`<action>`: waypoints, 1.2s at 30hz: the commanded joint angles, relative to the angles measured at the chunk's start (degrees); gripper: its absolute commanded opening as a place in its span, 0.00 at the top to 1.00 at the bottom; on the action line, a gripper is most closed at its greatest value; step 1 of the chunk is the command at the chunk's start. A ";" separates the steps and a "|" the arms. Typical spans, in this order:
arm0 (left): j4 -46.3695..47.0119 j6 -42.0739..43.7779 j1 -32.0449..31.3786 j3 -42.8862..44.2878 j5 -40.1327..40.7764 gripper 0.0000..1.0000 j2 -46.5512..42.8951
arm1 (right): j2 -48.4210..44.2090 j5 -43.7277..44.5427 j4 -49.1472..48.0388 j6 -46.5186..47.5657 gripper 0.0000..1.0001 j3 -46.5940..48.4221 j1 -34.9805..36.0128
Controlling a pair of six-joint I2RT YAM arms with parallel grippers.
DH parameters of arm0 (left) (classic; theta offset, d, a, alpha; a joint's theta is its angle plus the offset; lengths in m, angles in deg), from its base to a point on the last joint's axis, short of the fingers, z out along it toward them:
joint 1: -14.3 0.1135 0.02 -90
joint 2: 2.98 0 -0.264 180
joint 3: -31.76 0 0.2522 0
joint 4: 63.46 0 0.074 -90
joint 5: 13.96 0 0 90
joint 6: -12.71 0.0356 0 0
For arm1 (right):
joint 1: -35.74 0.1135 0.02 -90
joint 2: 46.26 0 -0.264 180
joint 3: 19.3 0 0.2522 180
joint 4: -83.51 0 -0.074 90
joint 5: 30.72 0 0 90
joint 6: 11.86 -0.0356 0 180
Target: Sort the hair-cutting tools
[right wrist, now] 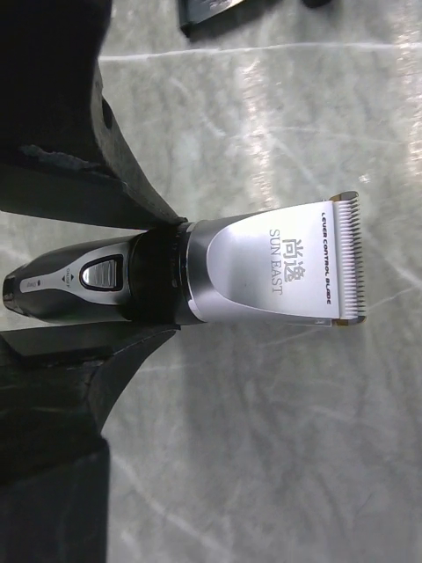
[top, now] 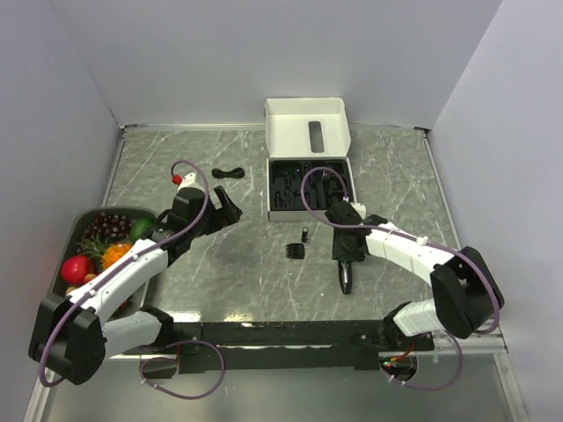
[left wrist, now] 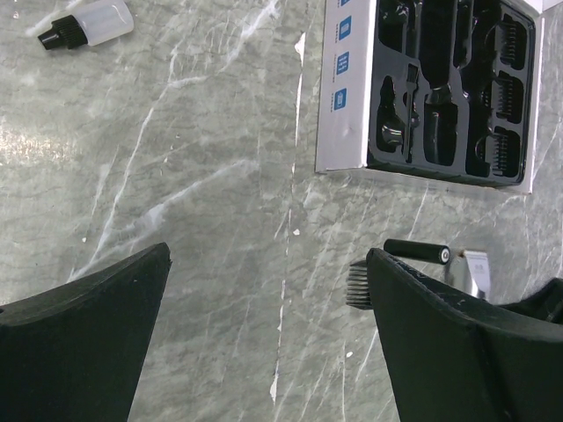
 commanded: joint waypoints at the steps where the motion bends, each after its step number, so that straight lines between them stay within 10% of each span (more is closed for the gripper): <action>1: 0.68 -0.75 -0.52 1.13 1.03 0.01 -1.41 | -6.55 3.22 7.04 0.11 1.00 7.41 1.59; 9: 0.86 -0.67 -1.14 0.60 1.20 0.01 -2.82 | -7.54 5.42 10.83 4.06 1.00 18.75 1.68; 36: 2.97 -0.05 -3.51 -0.72 2.17 0.01 -1.41 | 36.33 -9.79 0.20 27.36 1.00 63.59 -11.68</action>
